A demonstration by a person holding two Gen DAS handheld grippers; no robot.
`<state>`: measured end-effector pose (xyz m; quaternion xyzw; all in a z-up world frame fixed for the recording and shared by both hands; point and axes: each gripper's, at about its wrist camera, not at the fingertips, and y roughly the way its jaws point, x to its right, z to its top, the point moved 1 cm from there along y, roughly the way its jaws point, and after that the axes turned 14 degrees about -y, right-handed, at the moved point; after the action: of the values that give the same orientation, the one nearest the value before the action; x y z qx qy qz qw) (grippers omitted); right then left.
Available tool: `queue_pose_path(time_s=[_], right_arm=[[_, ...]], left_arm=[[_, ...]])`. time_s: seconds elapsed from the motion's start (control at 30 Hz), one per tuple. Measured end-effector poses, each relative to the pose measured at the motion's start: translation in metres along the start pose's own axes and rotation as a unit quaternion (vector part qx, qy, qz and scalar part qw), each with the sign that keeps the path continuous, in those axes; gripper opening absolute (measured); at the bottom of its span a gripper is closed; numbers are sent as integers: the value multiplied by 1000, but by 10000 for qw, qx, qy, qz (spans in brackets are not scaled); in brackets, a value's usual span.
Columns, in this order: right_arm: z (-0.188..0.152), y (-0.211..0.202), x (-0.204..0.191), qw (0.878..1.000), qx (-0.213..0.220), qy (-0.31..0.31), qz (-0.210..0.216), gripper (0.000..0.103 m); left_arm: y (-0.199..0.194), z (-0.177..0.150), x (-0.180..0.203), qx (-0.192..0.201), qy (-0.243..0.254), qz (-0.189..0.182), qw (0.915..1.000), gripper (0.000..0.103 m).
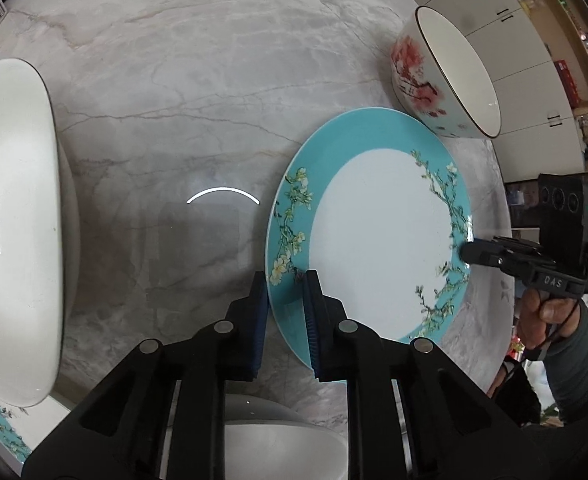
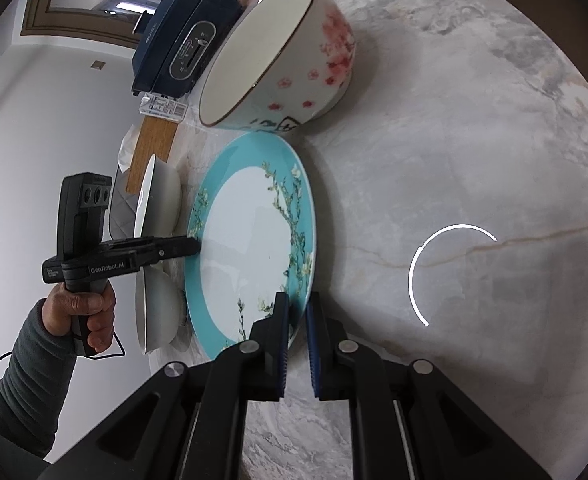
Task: Organize plates and bowls
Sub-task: 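Lift the teal floral plate on edge with the right gripper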
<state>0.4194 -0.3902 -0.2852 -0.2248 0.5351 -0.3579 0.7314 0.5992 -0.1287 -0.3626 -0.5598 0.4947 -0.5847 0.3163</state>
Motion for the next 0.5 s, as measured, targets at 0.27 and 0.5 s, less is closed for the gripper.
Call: queue_pose_path(time_s=[0.27, 0.5], right_arm=[[6, -3, -4, 9996, -50, -157, -224, 11], [3, -3, -5, 9995, 16, -33, -320, 11]], left_arm=[[-3, -6, -1, 177, -308, -207, 9992, 11], [-16, -7, 6, 190, -256, -98, 9994, 10]])
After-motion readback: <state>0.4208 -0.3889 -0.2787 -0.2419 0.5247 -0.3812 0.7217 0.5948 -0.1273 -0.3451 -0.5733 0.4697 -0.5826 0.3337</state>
